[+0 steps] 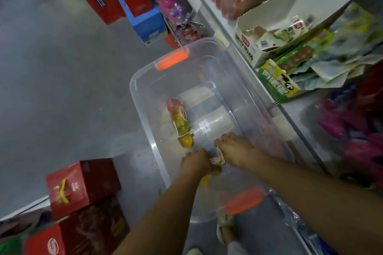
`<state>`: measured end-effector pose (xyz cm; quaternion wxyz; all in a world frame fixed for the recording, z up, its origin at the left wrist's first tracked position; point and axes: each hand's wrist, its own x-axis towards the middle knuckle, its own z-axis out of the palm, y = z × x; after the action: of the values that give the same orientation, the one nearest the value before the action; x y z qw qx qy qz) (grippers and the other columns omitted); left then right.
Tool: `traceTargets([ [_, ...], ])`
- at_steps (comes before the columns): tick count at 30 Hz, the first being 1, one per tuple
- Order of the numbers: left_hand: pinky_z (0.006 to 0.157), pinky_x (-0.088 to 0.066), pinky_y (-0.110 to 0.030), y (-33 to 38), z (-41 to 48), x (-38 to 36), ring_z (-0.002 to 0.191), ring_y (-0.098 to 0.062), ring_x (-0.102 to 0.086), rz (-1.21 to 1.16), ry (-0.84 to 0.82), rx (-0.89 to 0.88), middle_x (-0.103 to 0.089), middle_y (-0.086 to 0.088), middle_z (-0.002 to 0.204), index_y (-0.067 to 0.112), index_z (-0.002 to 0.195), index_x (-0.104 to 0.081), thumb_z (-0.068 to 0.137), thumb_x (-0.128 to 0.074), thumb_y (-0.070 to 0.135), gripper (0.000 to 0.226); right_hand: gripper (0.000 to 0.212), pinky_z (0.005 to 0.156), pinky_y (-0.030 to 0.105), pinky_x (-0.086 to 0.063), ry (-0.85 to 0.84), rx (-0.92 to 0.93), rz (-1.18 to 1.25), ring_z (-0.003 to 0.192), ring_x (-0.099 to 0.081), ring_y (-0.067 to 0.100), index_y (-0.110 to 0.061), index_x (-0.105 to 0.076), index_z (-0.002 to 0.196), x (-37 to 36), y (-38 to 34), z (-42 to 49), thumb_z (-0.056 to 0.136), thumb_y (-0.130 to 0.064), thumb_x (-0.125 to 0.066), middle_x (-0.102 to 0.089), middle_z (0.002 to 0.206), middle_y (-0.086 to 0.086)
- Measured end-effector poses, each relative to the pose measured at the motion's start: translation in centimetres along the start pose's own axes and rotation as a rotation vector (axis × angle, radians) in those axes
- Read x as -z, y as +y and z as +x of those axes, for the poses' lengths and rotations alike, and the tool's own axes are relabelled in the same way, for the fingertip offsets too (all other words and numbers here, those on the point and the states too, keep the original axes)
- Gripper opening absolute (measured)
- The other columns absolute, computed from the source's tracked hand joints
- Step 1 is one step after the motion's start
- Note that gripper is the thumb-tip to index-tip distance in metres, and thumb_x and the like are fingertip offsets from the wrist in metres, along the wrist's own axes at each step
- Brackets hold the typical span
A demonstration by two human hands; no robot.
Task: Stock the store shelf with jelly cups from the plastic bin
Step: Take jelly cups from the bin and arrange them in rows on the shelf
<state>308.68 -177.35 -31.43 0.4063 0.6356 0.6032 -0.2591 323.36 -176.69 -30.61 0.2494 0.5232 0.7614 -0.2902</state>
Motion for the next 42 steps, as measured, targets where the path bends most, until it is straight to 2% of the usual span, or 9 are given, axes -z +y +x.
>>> traceTargets([
  [10,0.097,-0.038,-0.036,0.9,3.2,-2.7,0.111,-0.024,-0.058,0.115,0.181,-0.006,-0.065,-0.003,0.117,0.021,0.118,-0.058,0.083,-0.067,0.043,0.042,0.052,0.097,0.04,-0.042,0.012,0.067,-0.064,0.121,-0.048,0.031,-0.015,-0.038,0.134,-2.5,0.4,3.1,0.087,-0.013,-0.061,-0.051,0.13,0.011],
  [18,0.09,-0.045,-0.037,1.0,1.8,-0.6,0.108,-0.026,-0.058,-0.238,0.289,-0.008,-0.061,-0.003,0.113,0.024,0.11,-0.06,0.072,-0.075,0.042,0.044,0.046,0.092,0.037,-0.041,0.181,-0.075,0.14,0.121,-0.048,0.031,-0.011,-0.04,0.129,0.5,0.6,-0.2,0.089,-0.02,-0.058,-0.052,0.128,0.013],
  [23,0.082,-0.051,-0.03,1.3,-2.7,3.1,0.096,-0.021,-0.062,-0.403,0.4,-0.168,-0.061,-0.005,0.112,0.017,0.11,-0.063,0.072,-0.082,0.025,0.043,0.049,0.075,0.034,-0.041,0.371,-0.144,0.346,0.11,-0.052,0.031,-0.026,-0.039,0.127,3.0,-0.3,-5.5,0.085,-0.034,-0.063,-0.054,0.121,0.008],
  [27,0.079,-0.051,-0.029,0.9,-8.6,5.0,0.092,-0.02,-0.065,-0.472,0.504,-0.324,-0.068,-0.003,0.101,0.015,0.102,-0.07,0.073,-0.078,0.018,0.03,0.029,0.076,0.036,-0.047,0.547,-0.158,0.455,0.104,-0.055,0.029,-0.028,-0.052,0.114,4.6,-2.4,-11.7,0.086,-0.034,-0.059,-0.056,0.11,0.005],
  [32,0.067,-0.044,-0.016,0.6,-17.9,5.8,0.082,-0.016,-0.068,-0.455,0.573,-0.55,-0.066,0.006,0.08,0.012,0.09,-0.074,0.076,-0.074,0.013,0.014,0.024,0.082,0.038,-0.049,0.759,-0.147,0.658,0.097,-0.059,0.024,-0.028,-0.061,0.107,5.2,-6.6,-20.9,0.083,-0.028,-0.066,-0.062,0.105,0.005],
  [35,0.065,-0.051,-0.025,0.9,-24.2,5.7,0.069,-0.006,-0.064,-0.451,0.612,-0.692,-0.068,0.009,0.073,0.019,0.081,-0.074,0.074,-0.077,0.01,0.012,0.02,0.075,0.031,-0.049,0.919,-0.152,0.802,0.082,-0.061,0.01,-0.03,-0.064,0.099,4.6,-9.4,-26.7,0.08,-0.03,-0.071,-0.066,0.091,-0.006],
  [37,0.064,-0.053,-0.036,1.3,-28.2,5.3,0.066,-0.01,-0.064,-0.439,0.621,-0.794,-0.068,0.007,0.07,0.025,0.076,-0.073,0.072,-0.077,0.012,0.014,0.018,0.068,0.026,-0.049,1.006,-0.176,0.916,0.071,-0.058,0.001,-0.03,-0.066,0.095,4.0,-11.0,-30.4,0.079,-0.029,-0.075,-0.065,0.08,-0.012],
  [40,0.067,-0.054,-0.041,2.7,-33.9,4.7,0.067,-0.006,-0.064,-0.431,0.598,-0.902,-0.067,0.014,0.072,0.046,0.076,-0.07,0.071,-0.079,0.017,0.03,0.02,0.058,0.031,-0.053,1.083,-0.199,0.998,0.059,-0.059,0.006,-0.033,-0.065,0.093,3.4,-12.9,-36.2,0.078,-0.03,-0.076,-0.064,0.071,-0.012],
  [42,0.067,-0.055,-0.042,3.8,-37.3,4.1,0.068,-0.007,-0.065,-0.41,0.582,-0.964,-0.068,0.011,0.073,0.042,0.079,-0.071,0.068,-0.078,0.024,0.021,0.02,0.056,0.031,-0.054,1.154,-0.23,1.007,0.056,-0.062,0.008,-0.034,-0.064,0.09,3.2,-13.8,-40.2,0.078,-0.028,-0.078,-0.067,0.073,-0.011],
])
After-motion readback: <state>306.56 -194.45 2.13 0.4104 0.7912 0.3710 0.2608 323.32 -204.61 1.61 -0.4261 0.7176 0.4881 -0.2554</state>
